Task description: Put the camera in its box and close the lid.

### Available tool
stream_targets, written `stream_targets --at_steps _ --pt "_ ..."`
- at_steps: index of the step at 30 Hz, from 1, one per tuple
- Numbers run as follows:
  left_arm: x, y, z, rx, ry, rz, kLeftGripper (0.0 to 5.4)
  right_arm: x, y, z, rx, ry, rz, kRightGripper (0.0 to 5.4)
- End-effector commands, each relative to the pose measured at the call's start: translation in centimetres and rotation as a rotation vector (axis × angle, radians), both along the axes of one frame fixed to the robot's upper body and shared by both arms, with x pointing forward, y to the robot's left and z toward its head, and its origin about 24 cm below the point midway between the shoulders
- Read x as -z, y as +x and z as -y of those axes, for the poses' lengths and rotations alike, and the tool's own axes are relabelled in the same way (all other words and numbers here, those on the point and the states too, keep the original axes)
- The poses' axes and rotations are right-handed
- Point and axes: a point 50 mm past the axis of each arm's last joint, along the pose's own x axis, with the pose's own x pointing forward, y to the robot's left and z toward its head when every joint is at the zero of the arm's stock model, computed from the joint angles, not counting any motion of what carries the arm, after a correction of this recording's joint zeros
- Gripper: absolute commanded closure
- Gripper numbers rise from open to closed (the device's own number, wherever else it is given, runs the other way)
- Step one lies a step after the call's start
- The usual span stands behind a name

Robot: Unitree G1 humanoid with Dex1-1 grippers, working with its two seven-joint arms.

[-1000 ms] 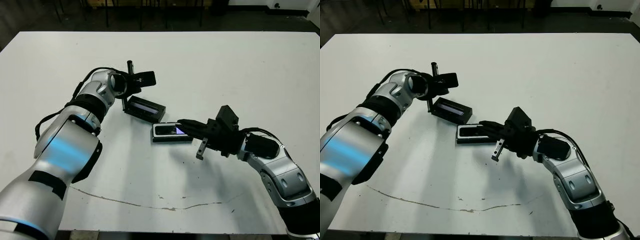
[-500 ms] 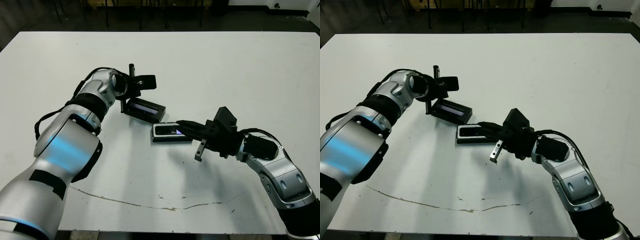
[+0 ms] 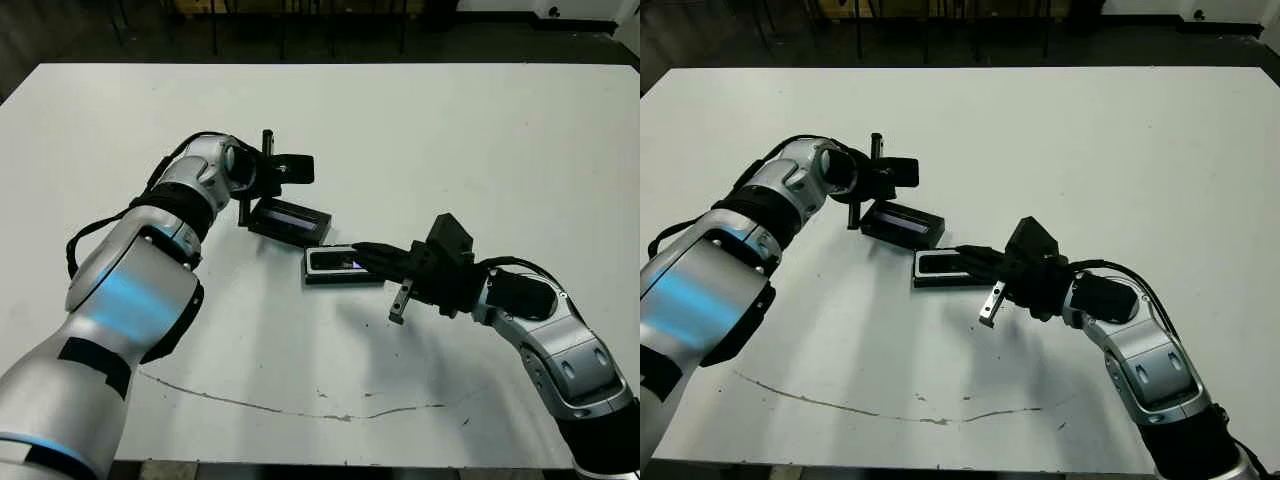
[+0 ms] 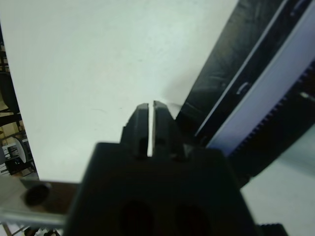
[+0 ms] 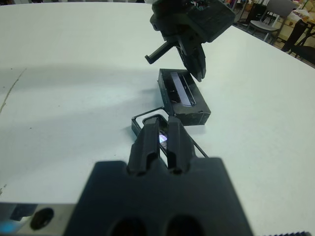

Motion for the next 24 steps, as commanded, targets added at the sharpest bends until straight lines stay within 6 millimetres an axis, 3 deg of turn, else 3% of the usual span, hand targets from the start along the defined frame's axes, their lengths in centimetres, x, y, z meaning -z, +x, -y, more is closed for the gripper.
stream_targets --at_steps 1,24 --pt "0.9 -0.3 -1.2 -0.043 0.031 -0.059 5.40 0.5 0.0 0.3 0.004 -0.011 -0.008 5.39" --pt "0.0 -0.6 -3.3 -0.092 0.082 -0.184 5.40 0.5 0.1 -0.1 -0.001 -0.049 -0.021 5.39"
